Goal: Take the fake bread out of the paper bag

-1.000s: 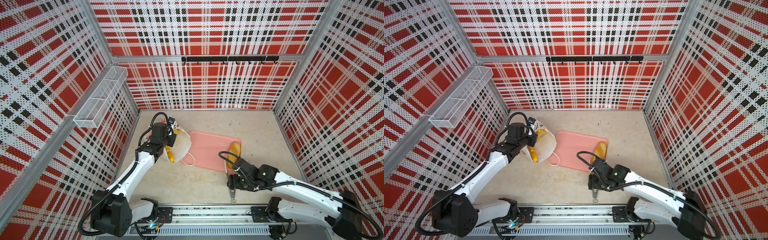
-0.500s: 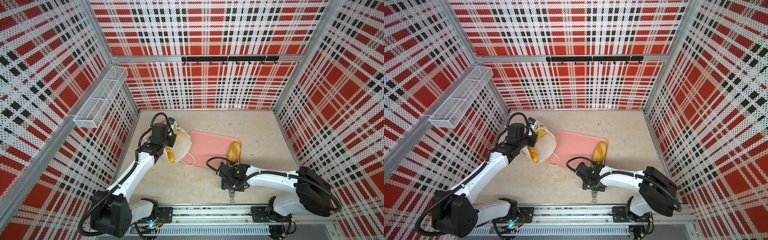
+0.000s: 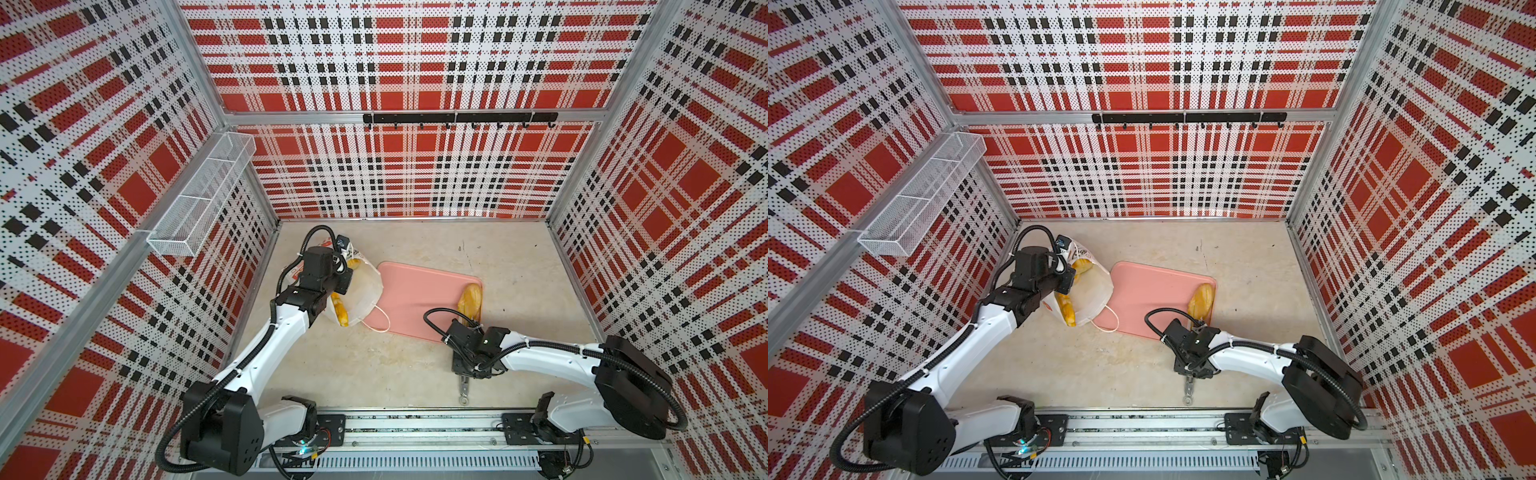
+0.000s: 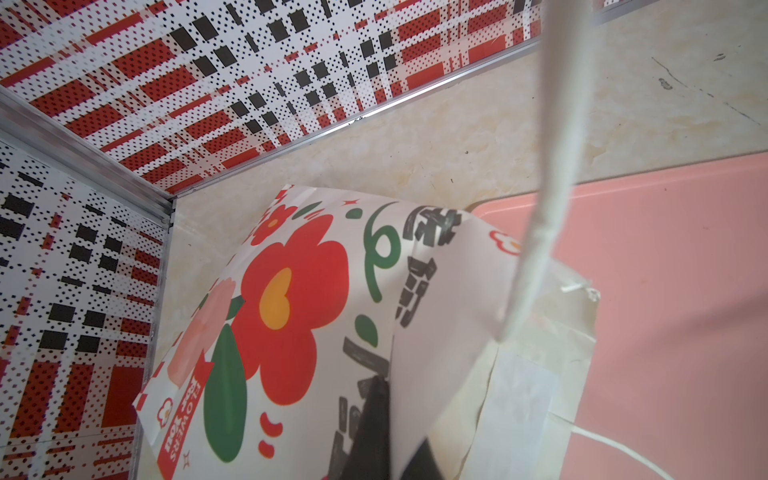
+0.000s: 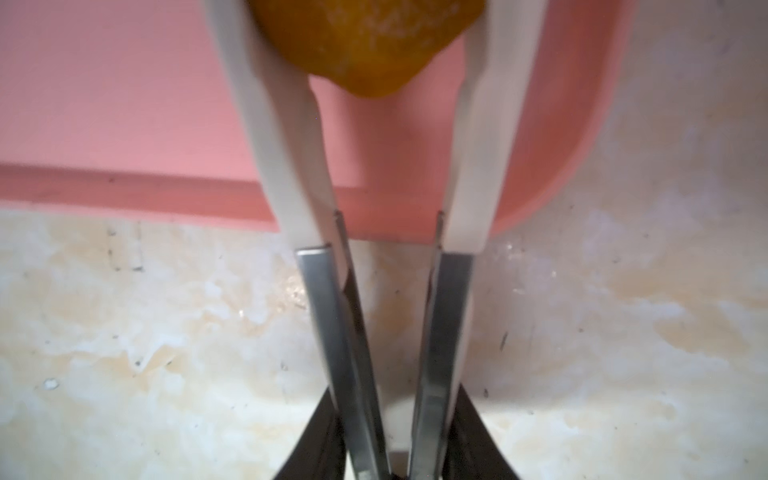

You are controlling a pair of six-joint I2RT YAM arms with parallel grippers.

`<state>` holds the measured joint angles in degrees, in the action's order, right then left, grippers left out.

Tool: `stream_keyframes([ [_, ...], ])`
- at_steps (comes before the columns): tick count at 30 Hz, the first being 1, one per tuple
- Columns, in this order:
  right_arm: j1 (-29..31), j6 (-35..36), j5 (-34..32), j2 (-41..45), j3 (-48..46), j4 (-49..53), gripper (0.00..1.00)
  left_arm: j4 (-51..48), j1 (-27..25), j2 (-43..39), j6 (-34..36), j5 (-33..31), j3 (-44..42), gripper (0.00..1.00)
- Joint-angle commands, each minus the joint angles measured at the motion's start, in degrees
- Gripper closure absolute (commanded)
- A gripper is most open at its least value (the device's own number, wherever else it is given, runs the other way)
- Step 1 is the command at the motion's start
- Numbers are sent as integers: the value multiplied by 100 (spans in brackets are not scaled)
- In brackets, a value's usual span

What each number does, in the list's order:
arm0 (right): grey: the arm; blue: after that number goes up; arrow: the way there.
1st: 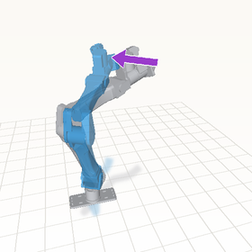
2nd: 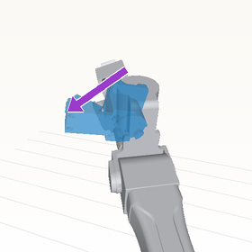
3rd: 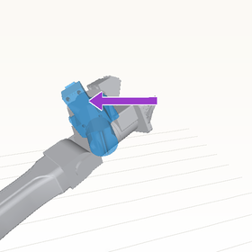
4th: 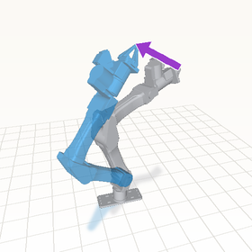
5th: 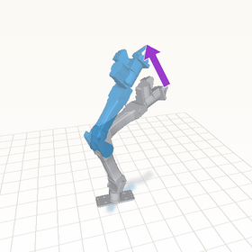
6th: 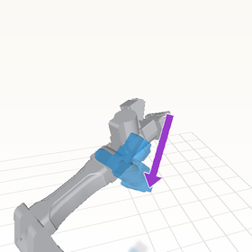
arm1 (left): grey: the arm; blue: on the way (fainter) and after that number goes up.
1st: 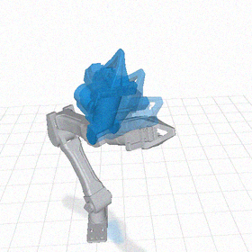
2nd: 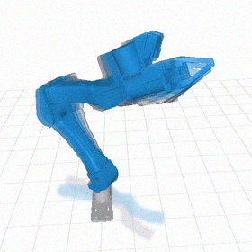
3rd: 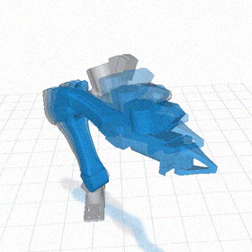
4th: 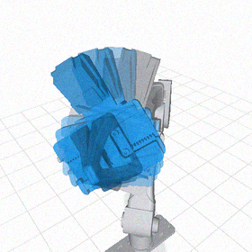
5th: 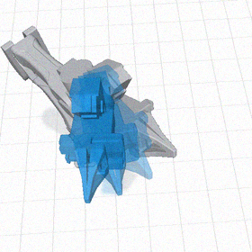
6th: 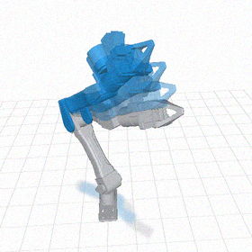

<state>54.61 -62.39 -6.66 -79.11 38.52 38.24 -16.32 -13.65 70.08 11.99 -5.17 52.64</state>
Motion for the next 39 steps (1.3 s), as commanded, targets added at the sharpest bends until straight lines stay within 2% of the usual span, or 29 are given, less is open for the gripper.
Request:
stream_keyframes([
  [1, 6, 100, -10, 467, -129, 158, 76, 184, 12, -210, -127, 37, -25, 100],
  [3, 11, 215, -28, 813, -84, 554, 79, 190, 13, -232, -127, 36, -31, 100],
  [5, 9, 298, -39, 1215, -24, 942, 78, 190, 14, -238, -135, 45, -26, 100],
  [9, 7, 489, 163, 1952, 72, 1286, 68, 192, 31, -221, -144, 76, -16, 100],
  [12, 14, 665, 389, 2197, 144, 1413, 59, 191, 36, -216, -149, 83, -16, 100],
  [17, 6, 916, 635, 2134, 178, 1400, 53, 174, 32, -191, -148, 96, -7, 100],
  [22, -18, 1074, 661, 1785, 164, 1209, 52, 164, 19, -185, -144, 100, -8, 100],
  [29, -70, 1213, 648, 1423, 262, 1070, 44, 148, 23, -144, -133, 122, 0, 100],
  [39, -308, 1541, 748, 1273, 416, 1029, 42, 141, 13, -129, -128, 139, 6, 100],
])
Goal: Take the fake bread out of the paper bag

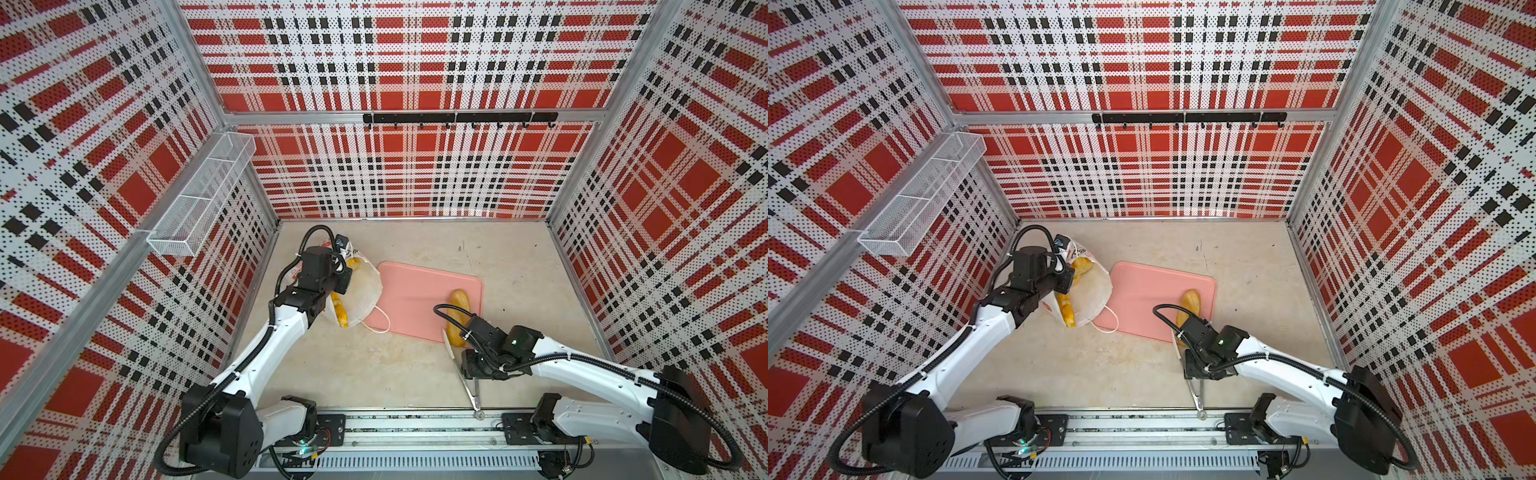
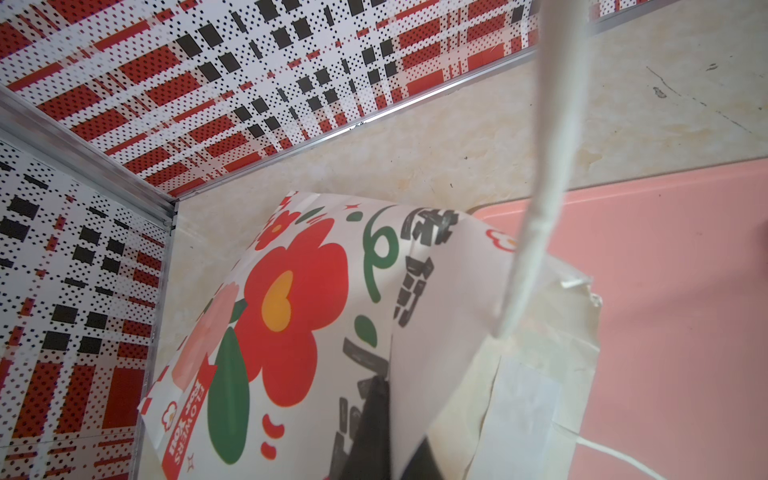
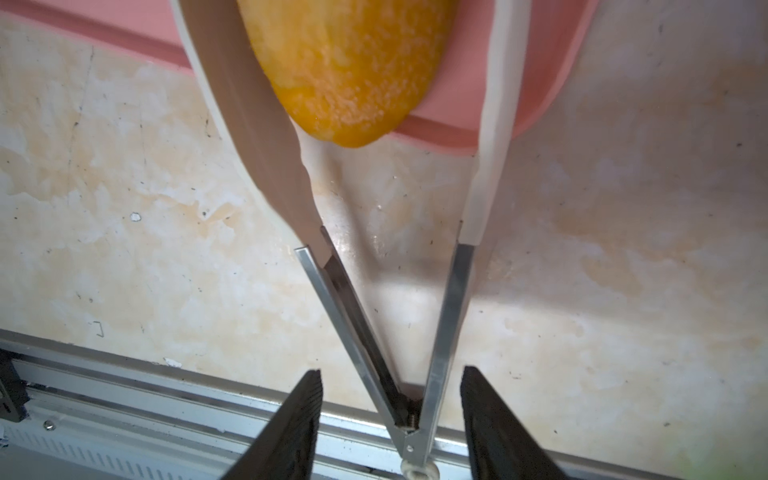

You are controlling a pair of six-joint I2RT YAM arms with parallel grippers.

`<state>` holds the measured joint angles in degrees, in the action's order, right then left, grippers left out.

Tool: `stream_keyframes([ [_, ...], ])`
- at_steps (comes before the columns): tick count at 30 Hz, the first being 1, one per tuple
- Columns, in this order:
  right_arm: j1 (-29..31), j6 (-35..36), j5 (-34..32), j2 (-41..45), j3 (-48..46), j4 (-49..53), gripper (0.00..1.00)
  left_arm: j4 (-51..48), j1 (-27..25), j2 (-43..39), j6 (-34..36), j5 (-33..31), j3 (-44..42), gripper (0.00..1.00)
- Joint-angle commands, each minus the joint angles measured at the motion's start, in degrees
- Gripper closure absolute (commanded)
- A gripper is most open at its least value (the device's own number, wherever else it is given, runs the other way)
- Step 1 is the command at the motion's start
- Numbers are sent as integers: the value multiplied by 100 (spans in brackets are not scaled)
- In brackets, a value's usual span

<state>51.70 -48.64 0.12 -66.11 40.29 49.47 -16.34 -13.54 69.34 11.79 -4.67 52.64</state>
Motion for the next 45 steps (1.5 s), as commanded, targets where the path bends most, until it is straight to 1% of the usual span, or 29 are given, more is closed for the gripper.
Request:
stream_keyframes([
  [1, -14, 187, 91, -14, 273, -60, 42, 132, -1, -55, -107, 96, 9, 100],
  [5, -13, 207, 76, 28, 238, 41, 39, 124, 3, -35, -108, 106, 21, 100],
  [8, -20, 18, -4, 30, 49, -30, 34, 106, 7, -35, -108, 104, 27, 100],
  [10, -16, -143, -141, 113, -132, -205, 36, 113, 1, -35, -107, 100, 31, 100],
  [12, -29, -280, -346, 274, -339, -400, 40, 112, -1, -35, -110, 104, 32, 100],
  [15, -158, -345, -528, 438, -469, -381, 47, 104, -16, -30, -96, 89, 21, 100],
  [19, -446, -150, -494, 446, -582, -474, 51, 99, -17, -17, -96, 86, 36, 100],
  [23, -745, 160, -258, 165, -673, -827, 56, 93, -21, -21, -90, 76, 30, 100],
  [27, -772, 343, -157, -296, -653, -1042, 61, 87, -32, -19, -89, 61, 27, 100],
  [31, -768, 428, -65, -525, -676, -1225, 71, 80, -38, -18, -81, 50, 27, 100],
  [35, -768, 443, -82, -472, -632, -1119, 81, 82, -38, -19, -81, 45, 27, 100],
  [41, -817, 408, -163, -82, -557, -735, 96, 76, -34, 1, -84, 60, 36, 100],
  [43, -883, 475, -101, -43, -486, -670, 99, 69, -42, 4, -81, 52, 36, 100],
  [45, -921, 543, -100, -34, -389, -582, 100, 69, -45, 2, -85, 46, 37, 100],
])
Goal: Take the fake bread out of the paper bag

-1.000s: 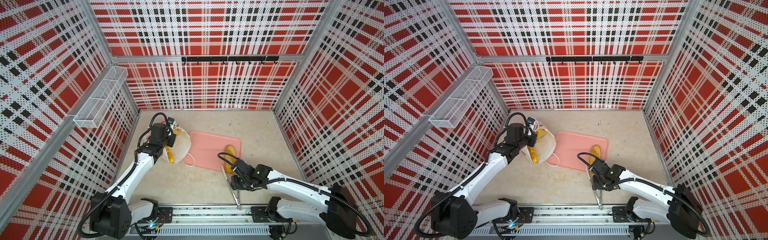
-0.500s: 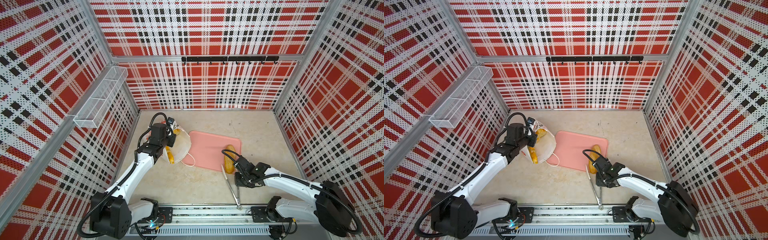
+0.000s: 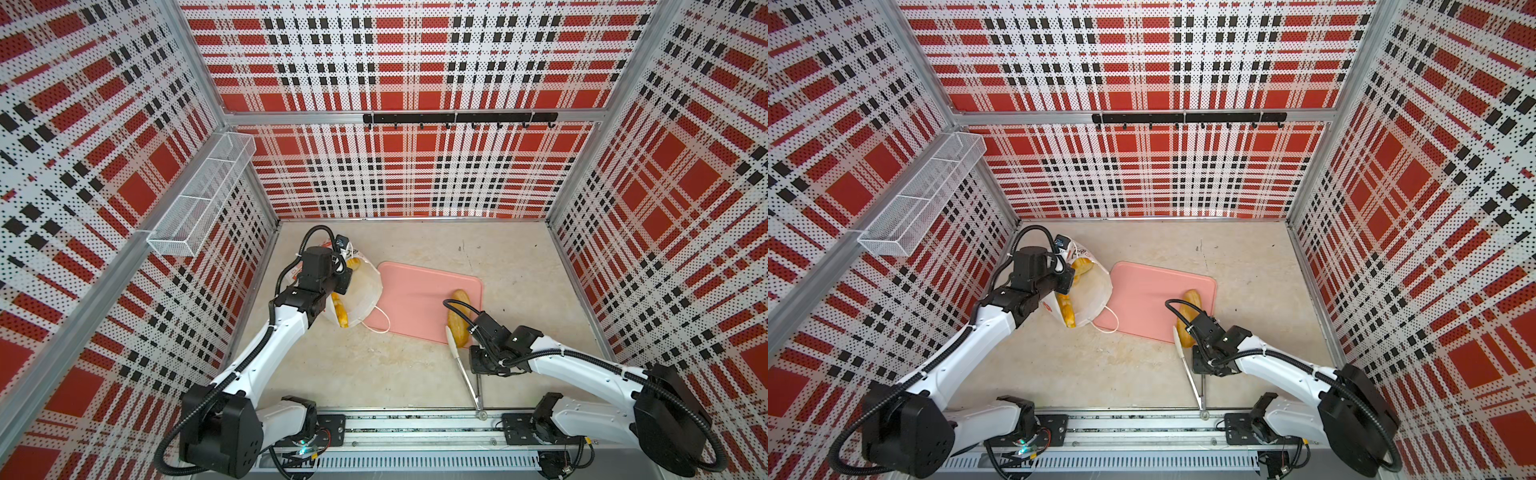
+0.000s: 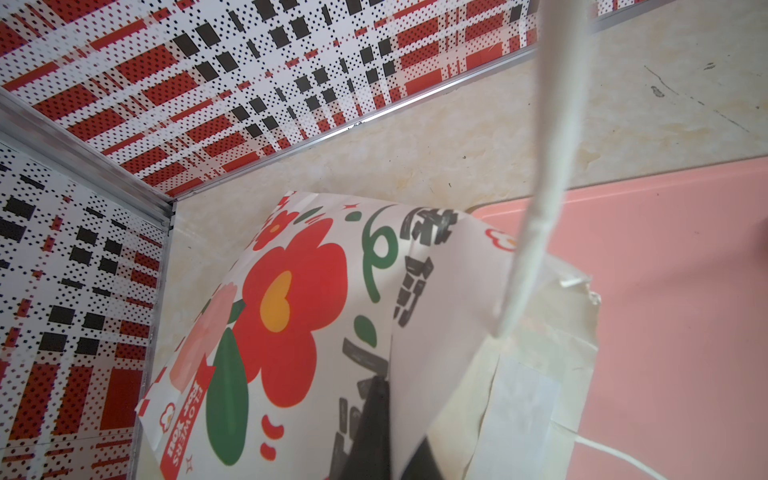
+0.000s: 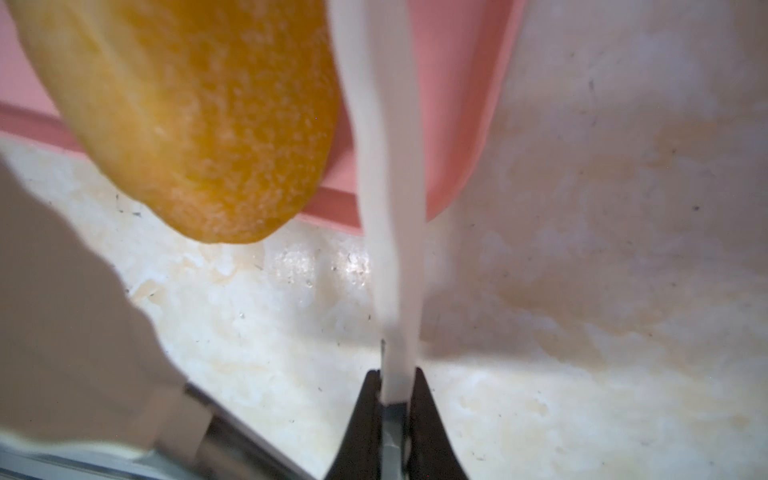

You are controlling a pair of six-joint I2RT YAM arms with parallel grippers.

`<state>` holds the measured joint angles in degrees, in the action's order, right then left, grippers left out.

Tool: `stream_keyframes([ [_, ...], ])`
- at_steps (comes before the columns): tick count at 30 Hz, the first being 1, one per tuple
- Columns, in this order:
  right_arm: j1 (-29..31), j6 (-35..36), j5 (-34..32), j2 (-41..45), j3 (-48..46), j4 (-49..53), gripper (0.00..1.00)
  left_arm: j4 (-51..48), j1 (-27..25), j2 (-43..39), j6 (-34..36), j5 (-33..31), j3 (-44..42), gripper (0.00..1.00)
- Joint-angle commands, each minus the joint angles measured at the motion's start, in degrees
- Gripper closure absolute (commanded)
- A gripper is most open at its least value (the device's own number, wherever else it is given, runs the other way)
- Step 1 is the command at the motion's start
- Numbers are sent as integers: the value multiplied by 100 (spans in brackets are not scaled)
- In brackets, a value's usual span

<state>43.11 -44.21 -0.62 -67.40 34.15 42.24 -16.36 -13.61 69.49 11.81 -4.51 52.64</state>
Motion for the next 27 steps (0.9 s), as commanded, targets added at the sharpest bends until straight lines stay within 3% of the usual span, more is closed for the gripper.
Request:
stream_keyframes([
  [1, -84, 141, -4, 95, 287, 191, 100, 71, -41, -15, -85, 31, 37, 100],
  [6, -177, 313, -41, 219, 686, 577, 100, 54, -53, -15, -74, 12, 36, 100],
  [10, -665, 575, 4, 497, 899, 879, 100, 62, -59, -25, -73, 13, 38, 100],
  [15, -2252, 1442, 190, 534, 1123, 1044, 100, 62, -61, -35, -74, 16, 40, 100],
  [17, -3125, 1740, 809, 364, 1070, 598, 100, 62, -59, -32, -70, 28, 45, 100],
  [19, -3620, 1912, 657, -43, 1358, 547, 100, 62, -62, -32, -74, 29, 44, 100],
  [22, -3812, 2358, -67, -884, 2023, 511, 100, 62, -61, -24, -72, 21, 45, 100],
  [27, -4276, 2756, -436, -2391, 2723, 10, 100, 62, -53, -43, -65, 45, 47, 100],
])
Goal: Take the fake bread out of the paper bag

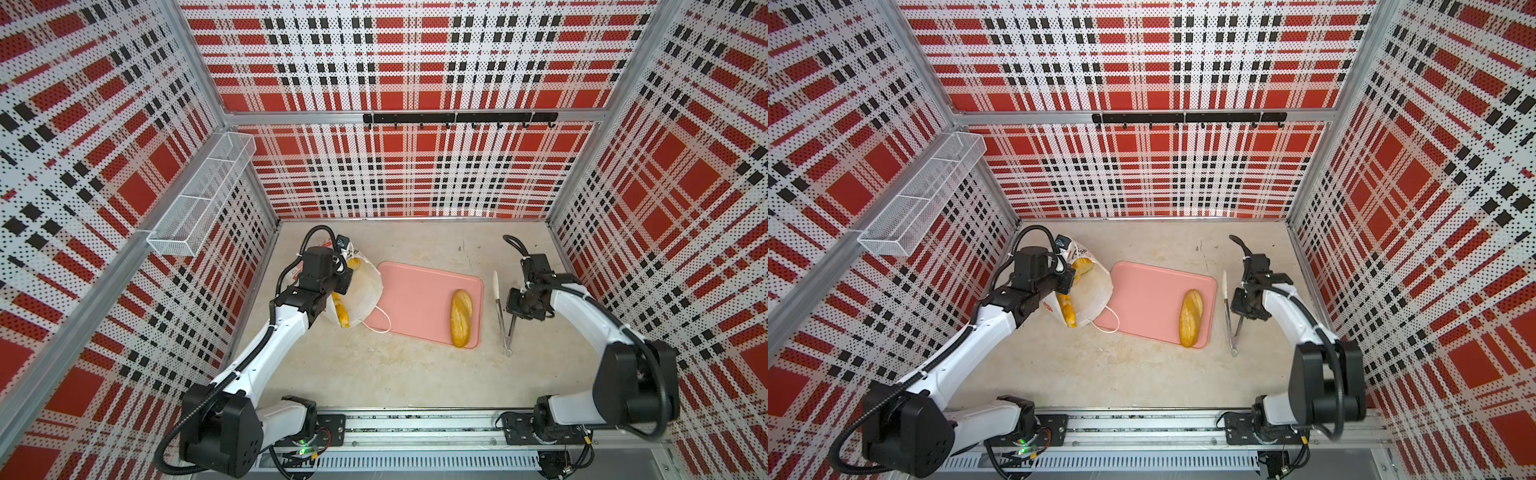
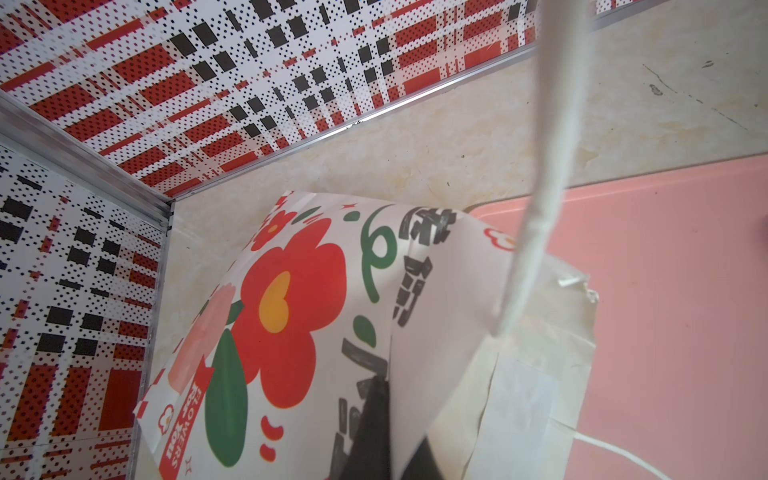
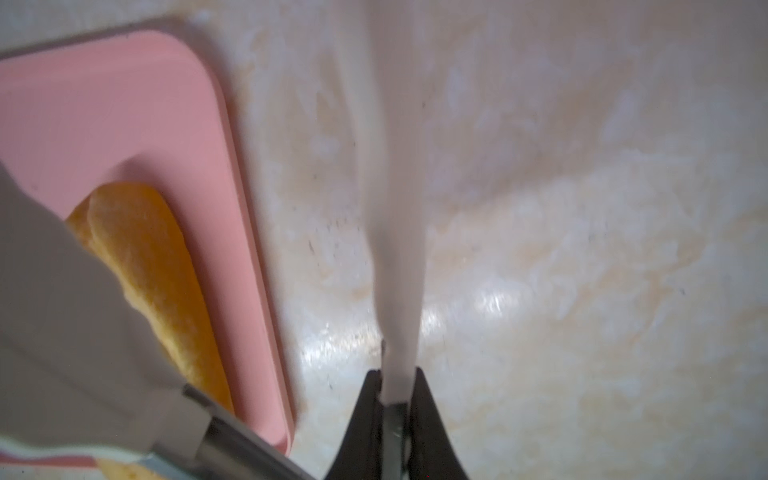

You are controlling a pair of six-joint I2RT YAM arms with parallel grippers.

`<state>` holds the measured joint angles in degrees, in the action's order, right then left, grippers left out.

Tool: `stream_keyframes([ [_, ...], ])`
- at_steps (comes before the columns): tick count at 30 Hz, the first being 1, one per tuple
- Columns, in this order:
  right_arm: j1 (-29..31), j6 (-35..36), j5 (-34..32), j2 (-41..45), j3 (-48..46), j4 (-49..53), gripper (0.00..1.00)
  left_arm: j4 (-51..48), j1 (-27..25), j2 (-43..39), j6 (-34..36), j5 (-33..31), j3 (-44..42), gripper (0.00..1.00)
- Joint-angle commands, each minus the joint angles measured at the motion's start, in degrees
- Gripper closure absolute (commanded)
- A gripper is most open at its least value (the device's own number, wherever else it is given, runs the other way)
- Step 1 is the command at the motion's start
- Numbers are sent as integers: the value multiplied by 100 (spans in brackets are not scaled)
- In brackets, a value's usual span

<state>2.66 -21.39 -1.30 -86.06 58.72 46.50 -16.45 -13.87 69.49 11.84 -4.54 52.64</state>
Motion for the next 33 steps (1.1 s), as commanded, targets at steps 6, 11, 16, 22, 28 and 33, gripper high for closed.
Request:
stream_keyframes([
  [6, -652, 659, -474, -1658, 903, -721, 96, 80, -45, -76, -74, 53, 36, 100],
  [11, -802, 647, -425, -1586, 1051, -477, 50, 62, -93, -104, -32, -29, 28, 100],
  [16, -802, 539, -69, -728, 646, -387, 28, 57, -116, -161, -5, -35, 36, 100],
  [22, -111, 422, -160, -157, -279, -769, 22, 58, -109, -211, 7, -25, 45, 100],
  [28, -72, 306, -662, -405, -625, -906, 21, 104, -151, -242, 12, -84, 20, 100],
  [33, -72, 271, -851, -661, -709, -1034, 23, 186, -151, -314, 21, -155, -51, 100],
])
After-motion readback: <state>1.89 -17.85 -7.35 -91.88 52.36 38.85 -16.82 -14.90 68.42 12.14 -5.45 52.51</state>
